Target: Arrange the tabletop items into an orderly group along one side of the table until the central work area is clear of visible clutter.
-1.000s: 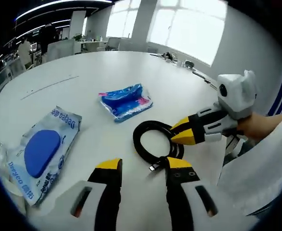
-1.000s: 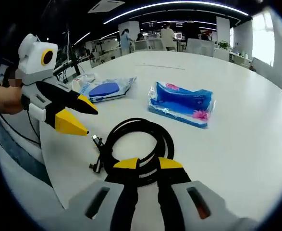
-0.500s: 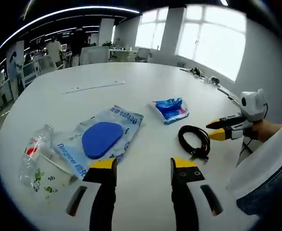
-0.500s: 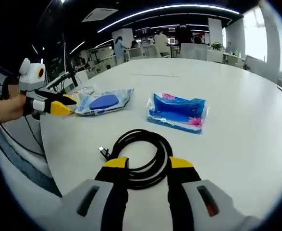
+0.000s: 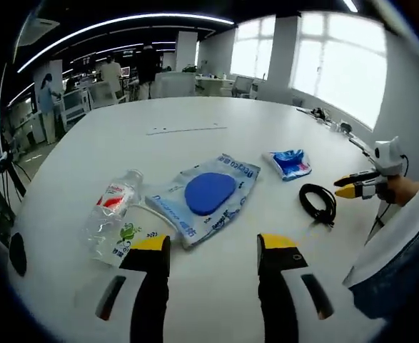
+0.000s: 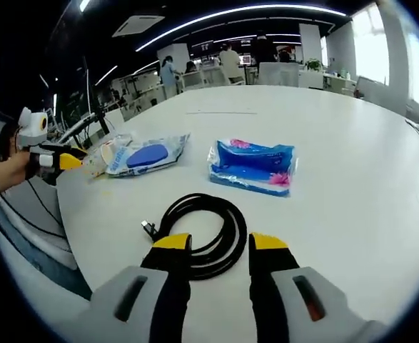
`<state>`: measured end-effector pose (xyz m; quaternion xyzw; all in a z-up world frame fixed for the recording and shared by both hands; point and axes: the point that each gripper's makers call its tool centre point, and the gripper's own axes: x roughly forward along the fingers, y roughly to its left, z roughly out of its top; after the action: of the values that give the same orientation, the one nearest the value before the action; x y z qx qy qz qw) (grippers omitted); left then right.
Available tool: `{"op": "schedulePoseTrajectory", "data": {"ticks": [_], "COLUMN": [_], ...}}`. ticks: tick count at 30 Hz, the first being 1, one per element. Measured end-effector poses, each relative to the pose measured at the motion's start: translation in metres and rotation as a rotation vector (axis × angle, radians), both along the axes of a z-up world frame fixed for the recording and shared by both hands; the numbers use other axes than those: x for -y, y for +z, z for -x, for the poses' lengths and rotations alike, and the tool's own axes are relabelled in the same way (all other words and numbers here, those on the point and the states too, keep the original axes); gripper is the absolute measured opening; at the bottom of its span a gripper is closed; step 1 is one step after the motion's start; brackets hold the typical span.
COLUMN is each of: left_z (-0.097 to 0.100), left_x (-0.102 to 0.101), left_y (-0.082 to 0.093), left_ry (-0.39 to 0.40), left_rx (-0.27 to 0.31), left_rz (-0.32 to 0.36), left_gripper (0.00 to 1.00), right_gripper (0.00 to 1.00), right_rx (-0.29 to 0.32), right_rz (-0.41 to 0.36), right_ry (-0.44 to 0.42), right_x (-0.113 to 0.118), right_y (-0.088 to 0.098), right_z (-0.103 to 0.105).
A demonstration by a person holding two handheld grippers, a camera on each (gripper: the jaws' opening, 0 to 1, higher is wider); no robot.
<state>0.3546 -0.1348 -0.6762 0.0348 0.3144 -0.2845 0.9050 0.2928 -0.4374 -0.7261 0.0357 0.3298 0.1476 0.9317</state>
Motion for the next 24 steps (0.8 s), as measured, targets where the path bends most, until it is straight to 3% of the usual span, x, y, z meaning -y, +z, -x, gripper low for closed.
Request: {"op": "schedulePoseTrajectory", "data": {"ticks": [11, 16, 24], "left_z": [-0.018, -0.037, -0.070], "left_x": [-0.009, -0.022, -0.024], "left_y": [0.008, 0.011, 0.026], "left_ry": [0.039, 0.051, 0.056], "left_rx": [0.015, 0.010, -0.024], "left_rz": [0.009, -0.032, -0.015], "left_gripper": [0.48, 0.45, 0.51], "right_gripper": [0.29, 0.29, 0.26], "right_rx": [-0.009, -0.009, -0.011], "right_rz": [-0.010, -0.025, -0.040], "right_ry": [-0.007, -0.039, -0.076], "right_x": [0.000, 0.009, 0.019], "right_y": [-0.003, -0.002, -0.004], "right_z": [0.003, 0.006, 0.010]}}
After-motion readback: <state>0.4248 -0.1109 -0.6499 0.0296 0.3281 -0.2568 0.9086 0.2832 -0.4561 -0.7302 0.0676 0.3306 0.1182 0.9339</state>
